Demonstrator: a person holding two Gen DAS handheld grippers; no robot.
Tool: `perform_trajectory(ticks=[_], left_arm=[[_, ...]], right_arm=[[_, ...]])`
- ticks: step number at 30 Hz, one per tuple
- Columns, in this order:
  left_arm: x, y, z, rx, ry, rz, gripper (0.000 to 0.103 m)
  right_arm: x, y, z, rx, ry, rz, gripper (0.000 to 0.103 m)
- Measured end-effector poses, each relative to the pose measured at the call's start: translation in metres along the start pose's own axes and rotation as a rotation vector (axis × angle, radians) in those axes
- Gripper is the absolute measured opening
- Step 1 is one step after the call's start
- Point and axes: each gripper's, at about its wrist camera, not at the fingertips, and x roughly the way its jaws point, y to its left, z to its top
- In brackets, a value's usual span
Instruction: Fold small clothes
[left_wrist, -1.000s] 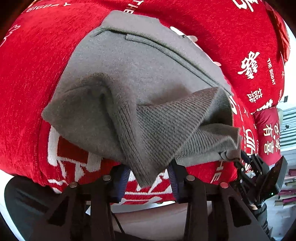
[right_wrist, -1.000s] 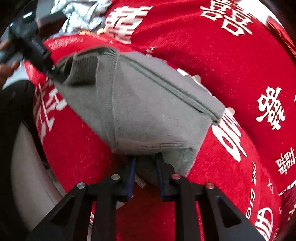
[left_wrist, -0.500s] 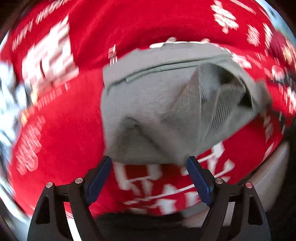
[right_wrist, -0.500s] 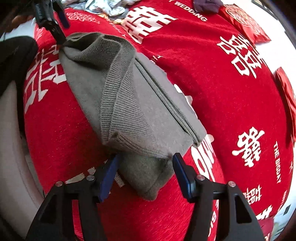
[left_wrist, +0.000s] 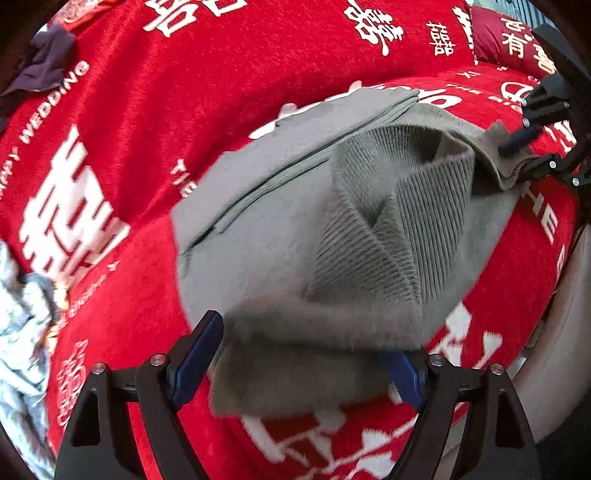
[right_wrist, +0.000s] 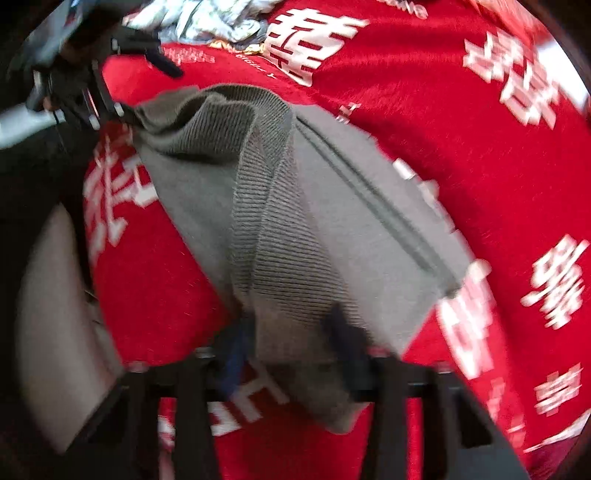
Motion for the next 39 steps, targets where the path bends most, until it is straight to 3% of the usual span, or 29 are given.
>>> perform_trajectory(ticks=[1,2,4,6,9,14,20,26,32,39], left_arm=[[0.005,0.003,0.004,-0.011,0.015,-0.048,0.049],[0.01,0.006,0.007,-0.024,0.041,-0.084,0.025],[0.017,0.016,0.01,-0.078,0.079,-0.146,0.022],[0.014,0.026,0.01,-0.13,0.058,-0.181,0.008],[0.014,0.04,0.007,-0.202,0.049,-0.229,0.008],[0.011,0.047,0.005,-0.25,0.03,-0.242,0.008],[-0.007,0.058,0.011,-0.311,-0.032,-0.246,0.008],[-0.033,0.087,0.031,-0.392,-0.117,-0.2,0.008],[-0.054,0.12,0.049,-0.467,-0.19,-0.154,0.008],[-0.028,0.139,0.067,-0.528,-0.152,-0.147,0.008]], right_arm=[[-0.001,-0.004,0.0,0.025,-0.005,0.03,0.02],[-0.003,-0.01,0.001,0.062,-0.013,0.061,0.012],[-0.007,-0.017,0.0,0.112,-0.028,0.089,0.01],[-0.012,-0.028,-0.001,0.169,-0.048,0.111,0.009],[-0.017,-0.04,-0.001,0.227,-0.068,0.13,0.009],[-0.027,-0.055,0.008,0.308,-0.111,0.131,0.008],[-0.043,-0.062,0.031,0.308,-0.158,0.051,0.008],[-0.067,-0.076,0.053,0.313,-0.22,-0.043,0.008],[-0.093,-0.1,0.07,0.313,-0.262,-0.211,0.008],[-0.092,-0.13,0.093,0.339,-0.264,-0.36,0.003]])
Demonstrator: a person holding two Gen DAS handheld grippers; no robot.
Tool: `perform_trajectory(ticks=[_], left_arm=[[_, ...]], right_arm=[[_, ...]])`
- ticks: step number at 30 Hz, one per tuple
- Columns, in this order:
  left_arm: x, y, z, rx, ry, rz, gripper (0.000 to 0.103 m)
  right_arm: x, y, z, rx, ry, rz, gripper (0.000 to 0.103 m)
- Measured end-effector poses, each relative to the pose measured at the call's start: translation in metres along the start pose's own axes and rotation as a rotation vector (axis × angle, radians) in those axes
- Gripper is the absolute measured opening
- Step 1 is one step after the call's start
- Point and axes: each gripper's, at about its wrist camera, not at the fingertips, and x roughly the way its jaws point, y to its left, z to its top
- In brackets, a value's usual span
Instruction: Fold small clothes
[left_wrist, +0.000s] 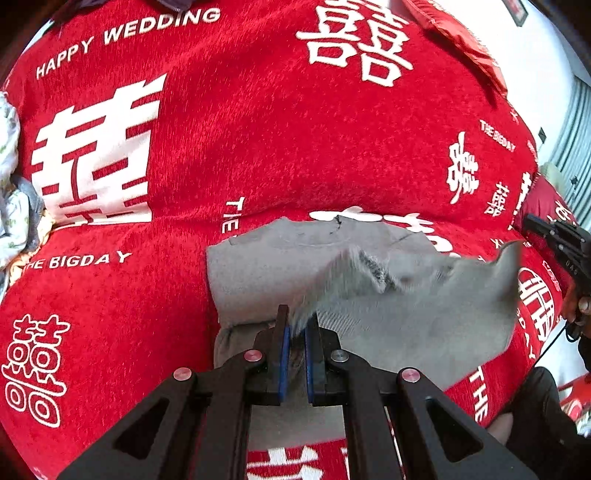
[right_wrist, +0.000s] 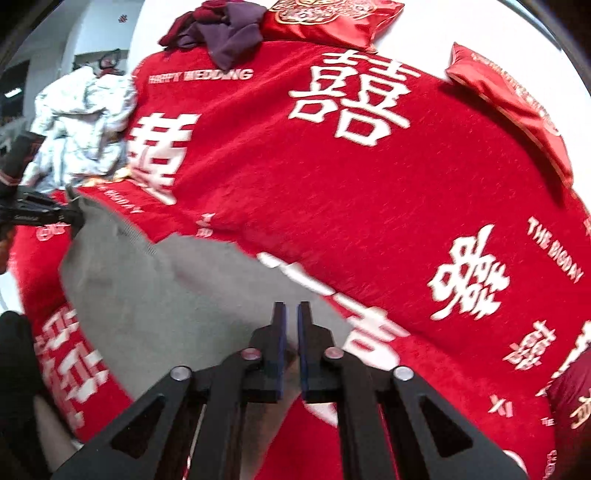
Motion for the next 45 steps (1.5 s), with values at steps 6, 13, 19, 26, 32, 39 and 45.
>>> perform_trajectory(ticks=[6,13,19,26,32,39,45], left_arm=[[0.046,0.001,0.001,0.012,0.085,0.036,0.008],[0.071,0.016,-0.014,-0.05,0.139,0.036,0.008],[0.076,0.016,-0.013,-0.039,0.153,0.051,0.008],[0.088,0.024,-0.016,-0.063,0.182,0.062,0.008],[0.08,0.029,-0.013,-0.102,0.157,0.05,0.008],[0.054,0.024,0.025,-0.094,0.059,0.05,0.008],[0.085,0.038,0.073,-0.118,0.064,0.077,0.008]], right_arm=[[0.043,-0.014,0.0,0.067,0.122,0.119,0.005],[0.086,-0.044,-0.07,0.346,0.27,0.369,0.079],[0.134,-0.028,-0.089,0.344,0.368,0.417,0.058],[0.169,-0.013,-0.089,0.33,0.415,0.449,0.021],[0.15,-0.018,-0.081,0.316,0.356,0.399,0.009],[0.105,-0.04,-0.041,0.327,0.17,0.282,0.008],[0.127,-0.054,-0.005,0.305,0.134,0.21,0.008]])
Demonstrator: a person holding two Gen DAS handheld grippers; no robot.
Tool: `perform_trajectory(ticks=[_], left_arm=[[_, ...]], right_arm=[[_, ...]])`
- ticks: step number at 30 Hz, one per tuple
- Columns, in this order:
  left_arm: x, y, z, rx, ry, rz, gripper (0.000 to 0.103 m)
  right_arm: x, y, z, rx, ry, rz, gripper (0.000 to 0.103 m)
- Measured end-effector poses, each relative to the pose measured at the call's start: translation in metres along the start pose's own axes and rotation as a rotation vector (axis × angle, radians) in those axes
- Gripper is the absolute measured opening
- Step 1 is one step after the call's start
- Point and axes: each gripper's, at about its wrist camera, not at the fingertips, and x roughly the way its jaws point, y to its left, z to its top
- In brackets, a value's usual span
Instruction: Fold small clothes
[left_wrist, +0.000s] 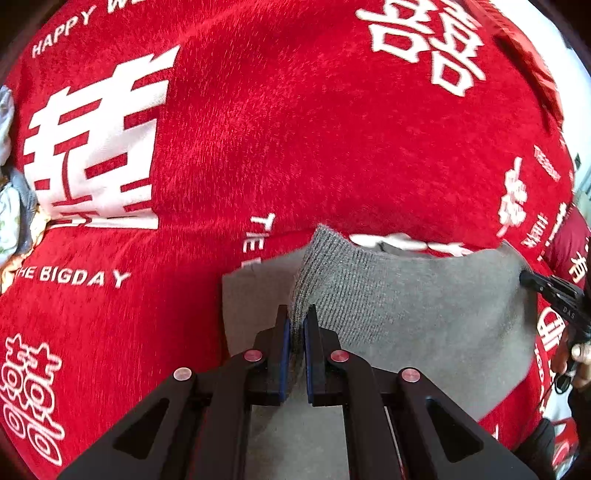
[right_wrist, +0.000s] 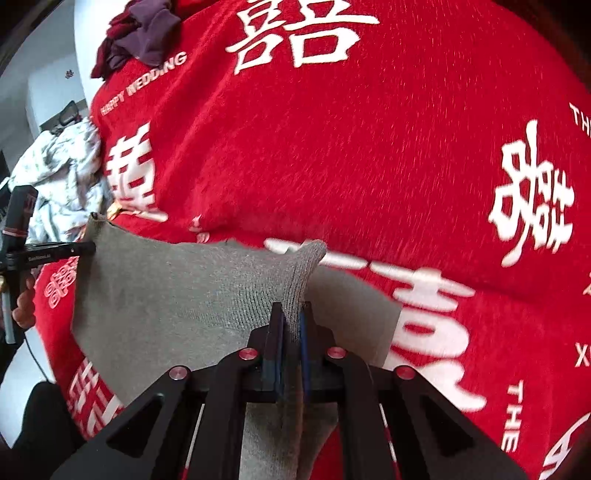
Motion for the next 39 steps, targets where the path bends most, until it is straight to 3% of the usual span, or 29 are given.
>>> perform_trajectory(ticks=[4,10,17,20,22,24,26,29,31,33,36,38,39], left_arm=[[0.045,0.008,0.021,-0.041,0.055,0.029,0.008],[0.121,0.025,0.027,-0.116,0.163,0.076,0.008],[0.168,0.047,0.022,-0.205,0.233,0.073,0.008],[0.17,0.054,0.024,-0.219,0.249,0.055,0.009],[0.162,0.062,0.029,-0.237,0.251,0.045,0.009],[0.145,0.075,0.036,-0.264,0.222,0.086,0.009],[0.128,0.088,0.039,-0.29,0.197,0.107,0.009],[0.1,0.097,0.032,-0.313,0.174,0.119,0.009],[0.089,0.083,0.019,-0.275,0.186,0.104,0.009],[0.09,0.051,0.002,-0.211,0.214,0.044,0.009],[0.098,-0.002,-0.026,-0.124,0.271,-0.052,0.009],[0.105,-0.023,-0.037,-0.081,0.29,-0.07,0.009],[0.11,-0.034,-0.046,-0.036,0.297,-0.044,0.009]], right_arm=[[0.04,-0.01,0.018,0.008,0.039,-0.05,0.008],[0.106,-0.026,0.023,0.009,0.144,-0.125,0.008],[0.148,-0.035,0.012,0.025,0.216,-0.178,0.008],[0.164,-0.035,0.001,0.009,0.295,-0.199,0.009],[0.162,-0.036,-0.002,0.001,0.301,-0.218,0.021],[0.153,-0.042,0.001,0.023,0.295,-0.249,0.052],[0.132,-0.047,0.005,0.061,0.253,-0.269,0.06],[0.098,-0.039,0.005,0.074,0.207,-0.225,0.06],[0.084,-0.024,0.003,0.057,0.202,-0.171,0.067],[0.079,0.002,0.0,0.016,0.209,-0.107,0.074],[0.086,0.046,-0.008,-0.061,0.25,-0.01,0.074],[0.095,0.068,-0.018,-0.093,0.289,0.037,0.074],[0.102,0.073,-0.024,-0.099,0.314,0.049,0.074]])
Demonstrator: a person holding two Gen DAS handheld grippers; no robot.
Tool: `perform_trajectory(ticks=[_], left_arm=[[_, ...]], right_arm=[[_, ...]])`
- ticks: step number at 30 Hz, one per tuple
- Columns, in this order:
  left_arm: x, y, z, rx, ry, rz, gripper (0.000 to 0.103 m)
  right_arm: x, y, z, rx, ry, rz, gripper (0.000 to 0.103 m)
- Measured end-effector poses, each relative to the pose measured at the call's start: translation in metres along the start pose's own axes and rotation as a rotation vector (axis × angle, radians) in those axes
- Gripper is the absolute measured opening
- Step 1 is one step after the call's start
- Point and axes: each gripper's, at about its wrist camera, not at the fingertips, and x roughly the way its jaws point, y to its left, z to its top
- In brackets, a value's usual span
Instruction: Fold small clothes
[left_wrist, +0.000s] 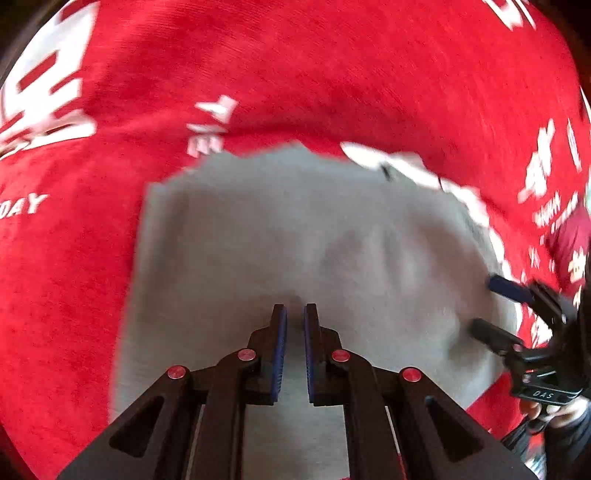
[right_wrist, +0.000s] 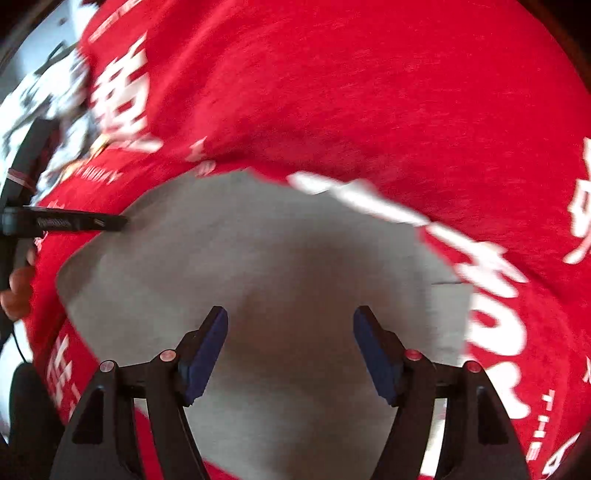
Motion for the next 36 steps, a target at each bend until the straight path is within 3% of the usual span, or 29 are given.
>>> perform_trajectory(ticks=[2,3,5,8,10,12,13,17,19,21,23,25,27,32,34,36], left_arm=[[0.002,-0.002,-0.002,0.026,-0.039,0.037,0.009],[0.0,0.007,-0.002,-0.001,-0.042,0.014,0.009],[-0.007,0.033,-0.002,-0.094,-0.036,-0.013,0.009],[-0.021,0.071,-0.007,-0.178,-0.033,0.15,0.009],[-0.033,0.091,-0.015,-0.231,-0.036,0.171,0.009],[-0.05,0.095,-0.027,-0.281,-0.07,0.146,0.009],[-0.054,0.087,-0.033,-0.284,-0.089,0.134,0.009],[-0.061,0.031,-0.05,-0.175,-0.112,0.074,0.009],[-0.055,-0.007,-0.059,-0.071,-0.102,0.046,0.009],[-0.04,-0.027,-0.066,-0.011,-0.079,0.068,0.009],[-0.023,-0.02,-0.074,-0.022,-0.044,0.113,0.009],[-0.029,-0.002,-0.08,-0.054,-0.096,0.045,0.01],[-0.034,0.015,-0.084,-0.096,-0.093,0.018,0.01],[-0.046,0.049,-0.099,-0.163,-0.1,-0.053,0.01],[-0.052,0.054,-0.103,-0.195,-0.1,-0.038,0.01],[-0.063,0.058,-0.111,-0.228,-0.141,0.028,0.01]], right_arm=[[0.018,-0.003,-0.011,-0.016,0.055,-0.039,0.074],[0.02,-0.011,-0.016,-0.013,0.052,-0.053,0.079],[0.011,-0.036,-0.027,0.078,0.015,-0.022,0.08],[-0.012,-0.074,-0.047,0.19,-0.008,-0.074,0.08],[-0.024,-0.085,-0.056,0.222,-0.012,-0.074,0.078],[-0.033,-0.086,-0.061,0.241,0.037,-0.235,0.08],[-0.038,-0.084,-0.063,0.251,0.034,-0.253,0.08],[-0.068,-0.043,-0.066,0.308,-0.081,-0.119,0.08],[-0.066,-0.014,-0.059,0.267,-0.083,-0.059,0.08],[-0.052,0.022,-0.056,0.197,-0.053,0.013,0.08],[-0.033,0.038,-0.058,0.159,-0.015,-0.01,0.08],[-0.021,0.025,-0.068,0.197,0.028,-0.048,0.08],[-0.032,0.003,-0.082,0.249,-0.021,-0.039,0.08],[-0.05,-0.031,-0.102,0.284,-0.012,-0.076,0.08],[-0.051,-0.028,-0.103,0.247,0.005,-0.098,0.08],[-0.056,-0.017,-0.099,0.214,0.038,-0.153,0.08]])
